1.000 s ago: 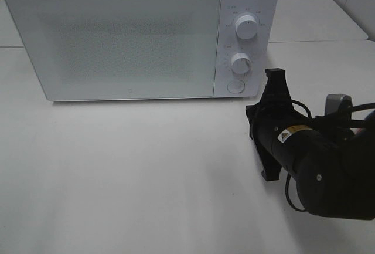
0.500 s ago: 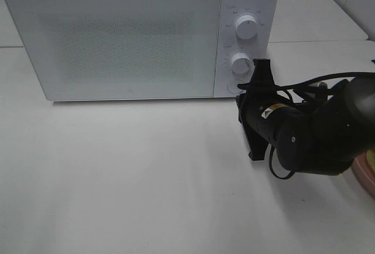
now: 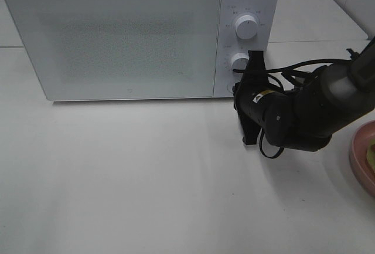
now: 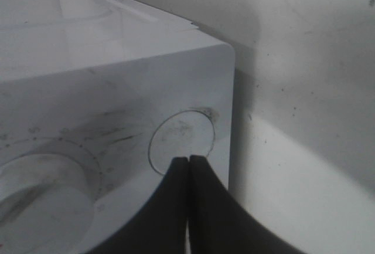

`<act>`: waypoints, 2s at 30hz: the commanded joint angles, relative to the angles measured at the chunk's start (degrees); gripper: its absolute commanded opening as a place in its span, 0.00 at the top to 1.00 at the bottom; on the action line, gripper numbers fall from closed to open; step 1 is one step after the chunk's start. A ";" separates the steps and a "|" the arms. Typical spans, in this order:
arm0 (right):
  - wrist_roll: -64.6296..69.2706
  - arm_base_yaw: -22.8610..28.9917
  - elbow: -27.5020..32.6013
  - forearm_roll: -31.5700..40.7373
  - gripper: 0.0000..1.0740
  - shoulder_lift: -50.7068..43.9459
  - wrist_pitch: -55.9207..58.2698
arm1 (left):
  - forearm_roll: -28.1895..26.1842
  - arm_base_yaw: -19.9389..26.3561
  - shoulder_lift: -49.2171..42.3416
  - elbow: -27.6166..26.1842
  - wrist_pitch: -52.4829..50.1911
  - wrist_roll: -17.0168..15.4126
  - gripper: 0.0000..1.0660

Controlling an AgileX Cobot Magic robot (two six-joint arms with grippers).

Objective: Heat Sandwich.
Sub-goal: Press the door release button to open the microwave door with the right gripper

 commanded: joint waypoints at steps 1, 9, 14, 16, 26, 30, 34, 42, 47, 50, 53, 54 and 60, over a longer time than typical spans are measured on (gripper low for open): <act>-0.17 -0.63 -1.49 -1.09 1.00 0.69 0.69 | -0.46 -0.40 -0.92 0.11 -0.23 0.00 0.09; -0.34 -2.01 -2.23 -0.52 1.00 1.55 0.46 | -0.46 -0.40 -0.92 0.11 -0.23 0.00 0.09; 0.29 -2.01 -4.01 -1.55 1.00 3.32 1.26 | -0.46 -0.40 -0.92 0.11 -0.23 0.00 0.09; 0.29 -2.01 -4.01 -1.60 1.00 3.38 0.63 | -0.46 -0.40 -0.92 0.11 -0.23 0.00 0.09; 0.23 -2.01 -4.01 -1.55 1.00 3.38 -3.15 | -0.46 -0.40 -0.92 0.11 -0.23 0.00 0.09; -0.11 -2.01 -4.07 -1.55 1.00 3.72 -5.67 | -0.46 -0.40 -0.92 0.11 -0.23 0.00 0.09; -0.06 -2.01 -5.21 -1.55 1.00 4.53 -5.73 | -0.46 -0.40 -0.92 0.11 -0.23 0.00 0.09; -2.29 -2.01 -7.39 -0.40 1.00 4.64 -8.88 | -0.46 -0.40 -0.92 0.11 -0.23 0.00 0.09; -2.41 -2.18 -10.08 0.57 1.00 6.25 -10.66 | -0.46 -0.40 -0.92 0.11 -0.23 0.00 0.09; -2.86 -2.64 -11.92 0.97 1.00 7.79 -16.62 | -0.46 -0.40 -0.92 0.11 -0.23 0.00 0.09; -3.04 -2.64 -12.66 0.97 1.00 7.96 -17.76 | -0.46 -0.40 -0.92 0.11 -0.23 0.00 0.09; -2.98 -2.64 -13.01 0.92 1.00 8.14 -18.11 | -0.46 -0.40 -0.92 0.11 -0.23 0.00 0.09; -2.92 -2.64 -13.29 -0.29 1.00 8.37 -17.99 | -0.46 -0.40 -0.92 0.11 -0.23 0.00 0.09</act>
